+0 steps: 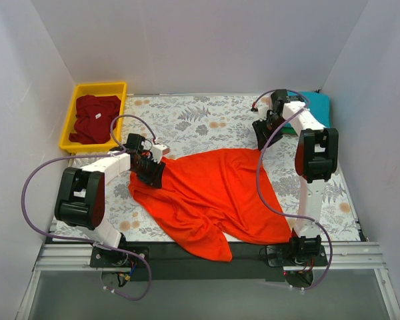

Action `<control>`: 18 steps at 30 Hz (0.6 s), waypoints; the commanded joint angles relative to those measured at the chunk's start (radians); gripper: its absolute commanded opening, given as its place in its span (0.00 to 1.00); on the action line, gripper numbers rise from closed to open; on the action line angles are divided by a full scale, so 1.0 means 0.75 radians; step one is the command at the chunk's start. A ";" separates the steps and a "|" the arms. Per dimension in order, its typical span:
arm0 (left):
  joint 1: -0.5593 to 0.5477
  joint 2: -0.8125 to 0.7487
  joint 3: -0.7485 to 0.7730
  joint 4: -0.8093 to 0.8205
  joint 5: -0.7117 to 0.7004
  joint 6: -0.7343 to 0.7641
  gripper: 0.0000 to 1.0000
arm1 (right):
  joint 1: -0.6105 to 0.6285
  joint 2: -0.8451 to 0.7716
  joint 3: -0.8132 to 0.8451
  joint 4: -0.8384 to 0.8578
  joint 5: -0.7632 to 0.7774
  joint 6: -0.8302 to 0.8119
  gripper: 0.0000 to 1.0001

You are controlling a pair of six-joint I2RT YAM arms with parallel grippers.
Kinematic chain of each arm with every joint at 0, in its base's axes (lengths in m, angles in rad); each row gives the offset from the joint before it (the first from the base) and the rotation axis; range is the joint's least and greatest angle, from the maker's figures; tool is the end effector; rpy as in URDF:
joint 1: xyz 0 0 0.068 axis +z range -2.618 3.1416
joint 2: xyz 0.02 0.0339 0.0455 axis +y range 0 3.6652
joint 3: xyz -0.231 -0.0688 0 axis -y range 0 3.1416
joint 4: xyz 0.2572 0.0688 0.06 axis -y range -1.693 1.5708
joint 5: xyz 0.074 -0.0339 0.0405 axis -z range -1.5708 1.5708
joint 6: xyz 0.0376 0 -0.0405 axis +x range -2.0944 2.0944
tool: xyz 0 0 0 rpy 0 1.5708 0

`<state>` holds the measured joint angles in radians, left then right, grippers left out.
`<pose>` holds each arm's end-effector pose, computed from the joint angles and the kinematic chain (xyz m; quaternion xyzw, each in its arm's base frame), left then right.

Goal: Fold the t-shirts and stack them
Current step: Flatten the tshirt out

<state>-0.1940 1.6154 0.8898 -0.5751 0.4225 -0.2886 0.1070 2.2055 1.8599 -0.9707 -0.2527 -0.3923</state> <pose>0.2830 -0.0713 0.1141 -0.0176 0.9691 -0.2332 0.0782 0.4435 0.0571 0.1620 -0.2586 0.9496 0.1058 0.1424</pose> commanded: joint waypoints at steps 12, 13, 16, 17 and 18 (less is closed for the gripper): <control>-0.005 0.069 -0.021 0.002 -0.085 0.051 0.40 | 0.037 0.070 0.040 0.036 -0.003 -0.121 0.54; -0.005 0.071 -0.019 0.002 -0.085 0.053 0.41 | 0.037 0.082 0.048 0.036 -0.005 -0.123 0.54; -0.005 0.076 -0.014 -0.002 -0.091 0.055 0.41 | 0.037 0.107 0.069 0.038 -0.005 -0.133 0.54; -0.005 0.080 -0.012 0.000 -0.095 0.060 0.41 | 0.037 0.111 0.081 0.038 -0.007 -0.135 0.53; -0.005 0.084 -0.012 0.000 -0.099 0.062 0.41 | 0.037 0.115 0.085 0.038 -0.015 -0.142 0.51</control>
<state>-0.1940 1.6253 0.8997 -0.5827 0.4263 -0.2798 0.1310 2.2768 1.8797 -0.9558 -0.2562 -0.4736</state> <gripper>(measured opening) 0.402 0.525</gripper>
